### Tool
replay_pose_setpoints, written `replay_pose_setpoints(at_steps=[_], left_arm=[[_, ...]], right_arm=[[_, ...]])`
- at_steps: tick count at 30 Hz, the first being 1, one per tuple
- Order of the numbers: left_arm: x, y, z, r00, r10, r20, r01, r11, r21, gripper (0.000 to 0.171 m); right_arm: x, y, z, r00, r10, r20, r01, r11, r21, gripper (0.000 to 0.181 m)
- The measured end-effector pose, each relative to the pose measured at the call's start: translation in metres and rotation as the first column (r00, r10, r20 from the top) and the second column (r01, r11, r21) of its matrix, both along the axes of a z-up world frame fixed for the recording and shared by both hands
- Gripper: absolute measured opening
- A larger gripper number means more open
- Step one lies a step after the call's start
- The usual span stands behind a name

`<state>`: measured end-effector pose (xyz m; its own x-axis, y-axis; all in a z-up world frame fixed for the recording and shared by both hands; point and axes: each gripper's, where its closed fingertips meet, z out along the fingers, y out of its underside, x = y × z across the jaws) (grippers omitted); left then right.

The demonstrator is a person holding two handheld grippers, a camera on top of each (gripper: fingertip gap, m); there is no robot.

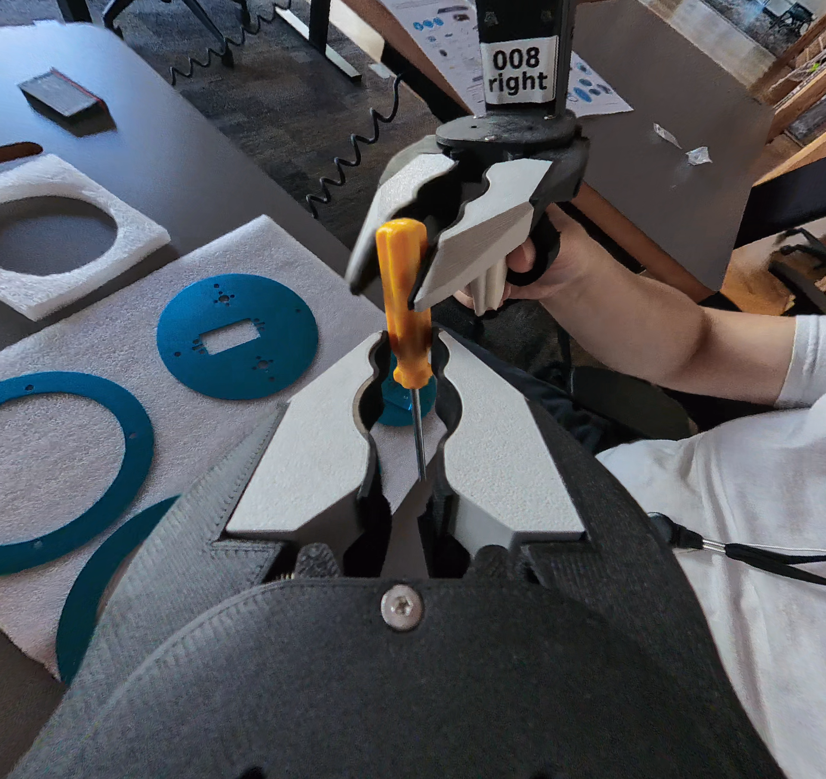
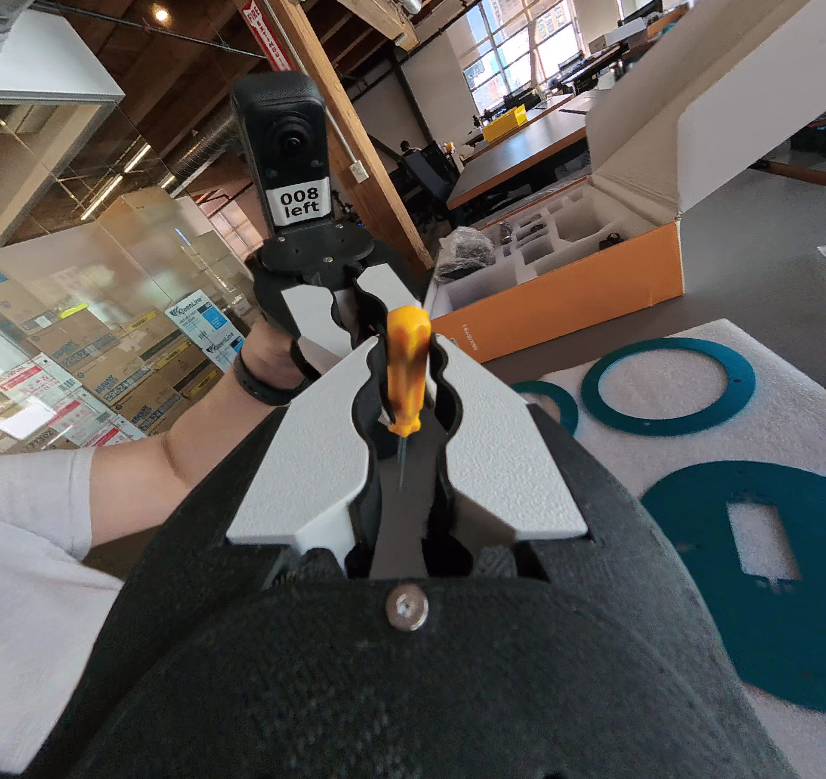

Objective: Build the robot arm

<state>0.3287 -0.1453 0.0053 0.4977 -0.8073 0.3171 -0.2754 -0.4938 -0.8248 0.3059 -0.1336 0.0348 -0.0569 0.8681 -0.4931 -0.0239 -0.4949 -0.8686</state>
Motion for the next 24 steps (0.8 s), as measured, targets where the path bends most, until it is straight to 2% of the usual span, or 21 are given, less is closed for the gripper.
replay_pose_setpoints(at_steps=[2,3,6,9,11,14,18,22,24], left_arm=[[-0.009,0.012,-0.016,0.999,0.02,-0.03,-0.022,0.996,-0.086,0.017],[-0.018,0.022,-0.029,0.996,0.056,-0.075,-0.066,0.99,-0.127,0.017],[-0.048,0.054,-0.073,0.954,0.154,-0.259,-0.224,0.938,-0.265,0.017],[-0.058,0.073,-0.104,0.924,0.16,-0.348,-0.311,0.843,-0.438,0.017],[-0.053,0.087,-0.114,0.923,0.159,-0.35,-0.329,0.796,-0.508,0.017],[-0.06,0.107,-0.136,0.876,0.136,-0.463,-0.391,0.764,-0.514,0.017],[-0.056,0.119,-0.156,0.865,0.138,-0.482,-0.443,0.662,-0.604,0.016],[-0.056,0.126,-0.155,0.861,0.199,-0.468,-0.482,0.612,-0.627,0.017],[-0.056,0.124,-0.154,0.862,0.205,-0.463,-0.481,0.617,-0.623,0.022]], right_arm=[[0.002,0.025,-0.016,0.994,-0.098,0.049,0.099,0.995,-0.022,0.047],[0.007,0.035,-0.023,0.988,-0.134,0.08,0.135,0.991,-0.009,0.052],[0.033,0.05,-0.04,0.964,-0.185,0.193,0.186,0.982,0.01,0.051],[0.063,0.042,-0.042,0.944,-0.172,0.282,0.186,0.982,-0.021,0.051],[0.085,0.032,-0.036,0.934,-0.182,0.308,0.198,0.98,-0.02,0.051],[0.12,0.011,-0.022,0.923,-0.221,0.313,0.227,0.974,0.018,0.052],[0.168,-0.027,-0.003,0.926,-0.261,0.274,0.26,0.965,0.043,0.051],[0.212,-0.077,0.0,0.929,-0.32,0.189,0.315,0.948,0.053,0.052],[0.231,-0.103,-0.002,0.923,-0.358,0.14,0.35,0.934,0.076,0.053]])
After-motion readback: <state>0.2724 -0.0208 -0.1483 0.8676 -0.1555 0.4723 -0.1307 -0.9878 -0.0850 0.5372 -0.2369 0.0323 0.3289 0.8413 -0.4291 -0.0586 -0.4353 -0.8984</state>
